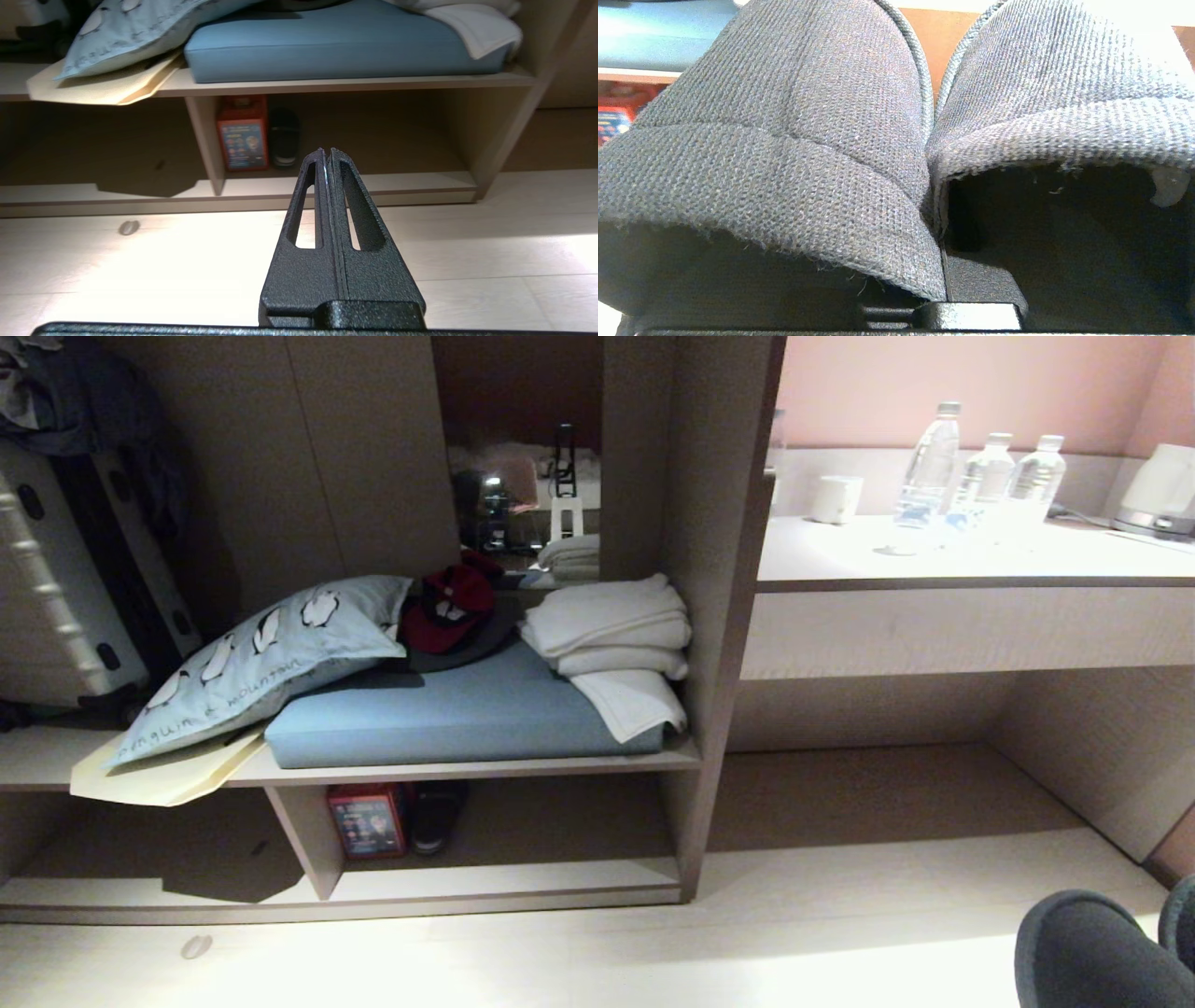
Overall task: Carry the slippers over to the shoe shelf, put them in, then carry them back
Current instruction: Place the slippers on the floor
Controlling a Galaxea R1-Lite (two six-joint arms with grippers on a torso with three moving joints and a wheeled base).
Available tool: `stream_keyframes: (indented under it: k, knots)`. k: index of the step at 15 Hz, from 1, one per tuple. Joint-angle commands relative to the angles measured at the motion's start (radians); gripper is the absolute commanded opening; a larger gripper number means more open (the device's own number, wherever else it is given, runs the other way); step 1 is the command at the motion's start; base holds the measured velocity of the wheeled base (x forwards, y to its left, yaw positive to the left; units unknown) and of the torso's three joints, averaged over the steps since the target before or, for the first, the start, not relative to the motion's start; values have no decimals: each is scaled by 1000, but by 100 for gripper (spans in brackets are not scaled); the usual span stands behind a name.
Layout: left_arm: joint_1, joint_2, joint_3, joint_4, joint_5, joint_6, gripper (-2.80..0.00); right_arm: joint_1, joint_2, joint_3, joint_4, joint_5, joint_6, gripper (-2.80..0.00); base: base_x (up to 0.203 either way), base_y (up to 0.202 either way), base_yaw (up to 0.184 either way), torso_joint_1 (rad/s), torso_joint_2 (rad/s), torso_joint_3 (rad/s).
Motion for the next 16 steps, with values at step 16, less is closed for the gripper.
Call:
stream_keyframes:
  k: [16]
  knots:
    - [0, 2, 0, -1, 0, 0, -280, 0, 1, 2, 0, 0, 0, -280, 0, -197, 2, 4, 2, 3]
